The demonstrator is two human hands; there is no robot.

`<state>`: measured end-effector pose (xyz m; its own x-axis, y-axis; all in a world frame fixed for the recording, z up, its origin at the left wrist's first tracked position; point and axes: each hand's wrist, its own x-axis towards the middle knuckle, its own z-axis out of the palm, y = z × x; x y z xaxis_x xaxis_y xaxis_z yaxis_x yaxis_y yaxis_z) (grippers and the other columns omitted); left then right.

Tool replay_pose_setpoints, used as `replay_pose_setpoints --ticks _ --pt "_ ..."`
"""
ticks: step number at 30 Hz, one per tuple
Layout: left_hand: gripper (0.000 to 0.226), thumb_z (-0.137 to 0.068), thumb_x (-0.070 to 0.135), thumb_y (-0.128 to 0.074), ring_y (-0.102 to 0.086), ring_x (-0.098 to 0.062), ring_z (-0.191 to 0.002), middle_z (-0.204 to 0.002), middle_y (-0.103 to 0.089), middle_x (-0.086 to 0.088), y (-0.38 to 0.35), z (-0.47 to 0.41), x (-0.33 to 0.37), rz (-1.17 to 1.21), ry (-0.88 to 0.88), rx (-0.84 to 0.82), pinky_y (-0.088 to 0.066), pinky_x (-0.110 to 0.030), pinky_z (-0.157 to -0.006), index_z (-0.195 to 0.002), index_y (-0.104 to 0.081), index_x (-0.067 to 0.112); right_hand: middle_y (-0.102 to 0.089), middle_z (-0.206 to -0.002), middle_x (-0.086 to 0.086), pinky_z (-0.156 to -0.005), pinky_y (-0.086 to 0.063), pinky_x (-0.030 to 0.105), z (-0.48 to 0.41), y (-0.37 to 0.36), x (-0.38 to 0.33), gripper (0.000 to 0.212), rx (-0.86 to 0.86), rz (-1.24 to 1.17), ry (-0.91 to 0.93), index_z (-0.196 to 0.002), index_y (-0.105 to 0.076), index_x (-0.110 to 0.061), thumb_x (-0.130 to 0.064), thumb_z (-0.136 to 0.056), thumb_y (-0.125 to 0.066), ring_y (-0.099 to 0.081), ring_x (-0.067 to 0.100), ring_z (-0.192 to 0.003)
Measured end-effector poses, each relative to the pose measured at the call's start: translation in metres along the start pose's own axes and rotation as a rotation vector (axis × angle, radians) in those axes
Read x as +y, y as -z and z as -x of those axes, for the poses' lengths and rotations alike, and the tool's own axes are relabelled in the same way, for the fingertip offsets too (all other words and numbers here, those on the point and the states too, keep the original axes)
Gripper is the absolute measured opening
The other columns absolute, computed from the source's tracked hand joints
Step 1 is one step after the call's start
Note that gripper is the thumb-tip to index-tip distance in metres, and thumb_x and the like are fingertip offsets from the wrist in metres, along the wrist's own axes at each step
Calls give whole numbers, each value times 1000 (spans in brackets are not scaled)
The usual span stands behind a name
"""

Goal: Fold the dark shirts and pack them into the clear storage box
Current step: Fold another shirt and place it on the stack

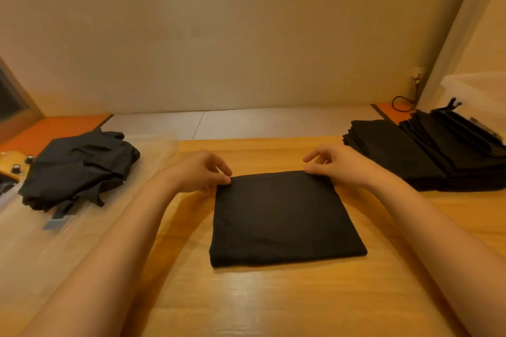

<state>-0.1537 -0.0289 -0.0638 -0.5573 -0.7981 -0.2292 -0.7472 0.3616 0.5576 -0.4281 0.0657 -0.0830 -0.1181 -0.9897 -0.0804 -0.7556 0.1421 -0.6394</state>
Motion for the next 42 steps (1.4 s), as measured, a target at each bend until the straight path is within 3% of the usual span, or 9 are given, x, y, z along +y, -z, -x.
replay_pose_setpoints --ticks 6,12,15,19,25,29,33,42 --pt "11 -87 16 -69 -66 -12 -68 -82 -72 -2 -4 -8 -18 159 17 14 -54 -22 -66 -97 -69 22 -63 -96 -8 -65 -43 13 -4 -4 15 13 -17 -15 27 -95 -67 -28 -24 -85 -71 -59 8 -87" --pt "14 -80 11 -75 -69 -14 -74 -79 -71 -1 -6 3 -15 185 -19 168 -53 -18 -65 -89 -70 20 -65 -90 -7 -60 -44 11 0 1 12 11 28 -30 39 -89 -67 -30 -19 -87 -68 -60 3 -81" --pt "16 -79 7 -75 -69 -11 -73 -79 -72 -2 -3 4 -13 278 -59 235 -55 -19 -65 -90 -70 17 -61 -93 -15 -64 -39 12 2 2 6 12 50 34 77 -96 -66 -33 -25 -88 -66 -55 0 -86" --pt "14 -81 14 -75 -68 -11 -75 -84 -70 1 -10 2 -14 135 17 131 -53 -18 -64 -91 -69 22 -57 -101 -13 -68 -38 10 0 -10 2 26 -12 199 100 -113 -65 -28 -31 -87 -67 -48 -2 -84" --pt "12 -81 21 -76 -61 -9 -81 -88 -65 5 -12 2 -15 15 1 124 -52 -23 -71 -88 -69 27 -55 -96 -10 -65 -38 13 1 -14 1 8 29 215 124 -93 -64 -28 -26 -87 -68 -49 2 -82" --pt "8 -83 21 -73 -59 -9 -81 -86 -66 5 -10 5 -14 -4 -31 140 -45 -21 -67 -86 -71 28 -51 -97 -12 -69 -41 14 2 -12 -2 5 28 254 155 -87 -63 -28 -28 -86 -68 -49 2 -85" --pt "7 -84 16 -71 -61 -5 -66 -77 -69 -1 -2 8 -13 154 -69 133 -50 -20 -65 -86 -73 22 -54 -98 -15 -74 -44 16 5 -1 -6 4 76 153 187 -83 -64 -31 -30 -85 -68 -53 2 -90" --pt "6 -90 18 -65 -61 -11 -67 -71 -64 3 -16 -4 -19 84 16 174 -48 -22 -66 -88 -68 22 -63 -94 -11 -76 -40 11 -6 -21 10 11 156 72 117 -101 -63 -27 -22 -90 -64 -56 1 -91"
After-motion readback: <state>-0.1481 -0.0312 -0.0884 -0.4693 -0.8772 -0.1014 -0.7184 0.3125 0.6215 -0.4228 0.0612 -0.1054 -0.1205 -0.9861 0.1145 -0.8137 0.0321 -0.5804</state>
